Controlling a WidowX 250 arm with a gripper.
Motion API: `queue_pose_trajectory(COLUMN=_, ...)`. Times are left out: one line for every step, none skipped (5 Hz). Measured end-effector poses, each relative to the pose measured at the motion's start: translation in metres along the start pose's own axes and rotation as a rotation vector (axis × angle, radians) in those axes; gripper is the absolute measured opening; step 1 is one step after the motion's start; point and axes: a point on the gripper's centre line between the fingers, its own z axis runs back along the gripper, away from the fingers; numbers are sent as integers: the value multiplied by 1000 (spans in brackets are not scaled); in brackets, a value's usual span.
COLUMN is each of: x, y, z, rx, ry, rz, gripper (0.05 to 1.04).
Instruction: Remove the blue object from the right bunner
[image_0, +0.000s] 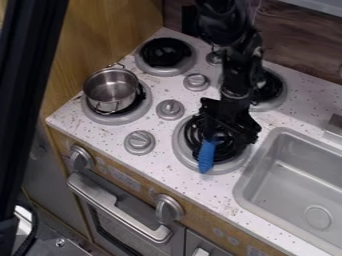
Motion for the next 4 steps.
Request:
queue_pose_trajectory(x=-7, y=7, z=4, rx=25, ry=-31, rz=15, gripper=999)
queue_pose_trajectory(x=-3, y=15, z=39, rx=60, ry=-116, rz=73, gripper=999)
queue_pose_trajectory(x=-6, y=15, z=42, rx=48, ry=-105, rz=120, gripper=999)
queue_pose_trajectory(x=-7, y=16, z=23, rx=51, ry=-45, rz=244, gripper=999)
